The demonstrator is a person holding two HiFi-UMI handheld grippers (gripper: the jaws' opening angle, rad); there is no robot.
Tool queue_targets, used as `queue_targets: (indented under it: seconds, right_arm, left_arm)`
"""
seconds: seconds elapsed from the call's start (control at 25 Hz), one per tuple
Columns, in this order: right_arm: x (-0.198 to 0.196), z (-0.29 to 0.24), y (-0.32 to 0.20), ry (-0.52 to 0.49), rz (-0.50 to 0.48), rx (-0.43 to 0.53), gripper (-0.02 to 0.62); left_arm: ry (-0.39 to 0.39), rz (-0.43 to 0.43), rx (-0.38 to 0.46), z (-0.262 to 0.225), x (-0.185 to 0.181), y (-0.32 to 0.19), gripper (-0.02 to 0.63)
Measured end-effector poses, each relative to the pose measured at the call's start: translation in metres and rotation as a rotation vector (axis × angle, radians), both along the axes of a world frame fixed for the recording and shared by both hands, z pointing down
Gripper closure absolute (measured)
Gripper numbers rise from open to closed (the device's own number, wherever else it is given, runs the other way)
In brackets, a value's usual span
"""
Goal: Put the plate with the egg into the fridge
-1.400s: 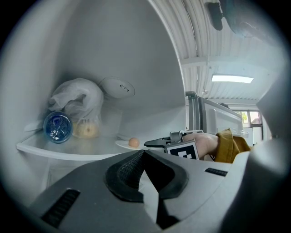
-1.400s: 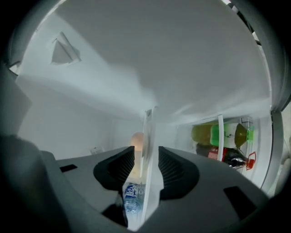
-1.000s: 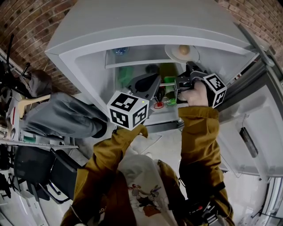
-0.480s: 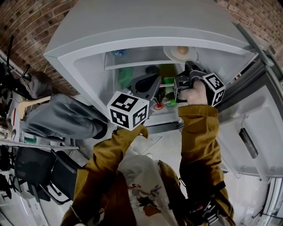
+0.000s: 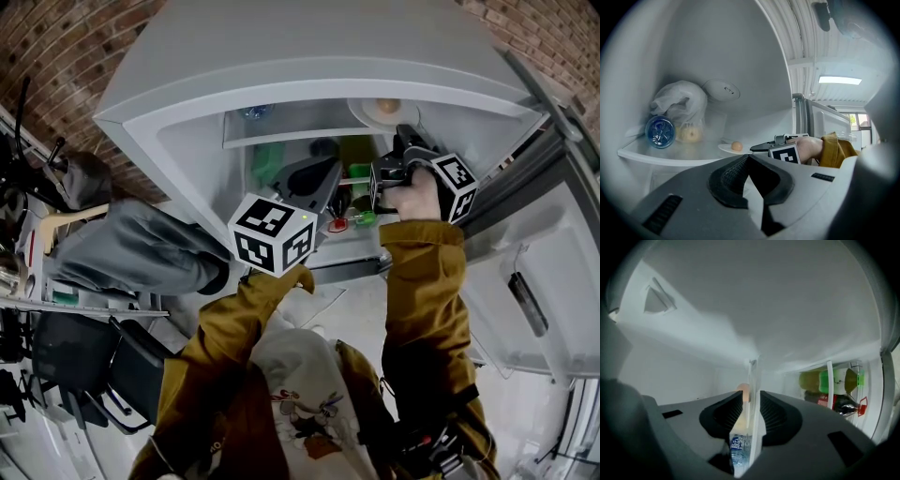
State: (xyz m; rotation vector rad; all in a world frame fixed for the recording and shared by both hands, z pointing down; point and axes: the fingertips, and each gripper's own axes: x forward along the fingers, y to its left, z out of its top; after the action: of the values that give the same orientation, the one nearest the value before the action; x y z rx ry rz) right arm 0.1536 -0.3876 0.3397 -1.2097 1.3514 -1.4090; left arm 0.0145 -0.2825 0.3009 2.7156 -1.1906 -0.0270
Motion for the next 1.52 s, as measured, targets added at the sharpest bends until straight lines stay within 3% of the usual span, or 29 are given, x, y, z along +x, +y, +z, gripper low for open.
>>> queue_targets:
  seconds: [0.16,0.36,0.64,0.88,1.04,1.16,1.52]
  right_arm:
    - [-0.001,0.002,0.005,0.008,-0.003,0.008,0.449]
    - [0.001,0.002,0.025,0.01,-0.007,0.023,0.448]
    - [0.002,-0.02,0.047,0.065,-0.023,0.117,0.448]
    - [-0.02,-0.042,0.075,0.129,-0.129,0.216,0.449]
    - [-0.023,-0.049,0.09,0.231,-0.147,0.287,0.451]
    - [-0.02,-0.046,0.099,0.304,-0.129,0.3,0.533]
    - [-0.019,-0.034,0.124,0.575,-0.12,0.359,0.538]
  left_arm:
    - [0.002,0.004,-0.003,0.001,0.0,0.003,0.6]
    - [0.007,0.007,-0.002,0.002,-0.001,0.007,0.6]
    - [0.018,0.017,-0.014,0.008,0.001,0.011,0.6]
    - [0.022,0.029,-0.018,0.012,0.005,0.018,0.6]
    - [0.024,0.026,-0.031,0.018,0.003,0.019,0.6]
    - [0.026,0.026,-0.034,0.02,0.002,0.022,0.6]
    - [0.031,0.024,-0.067,0.038,-0.002,0.034,0.6]
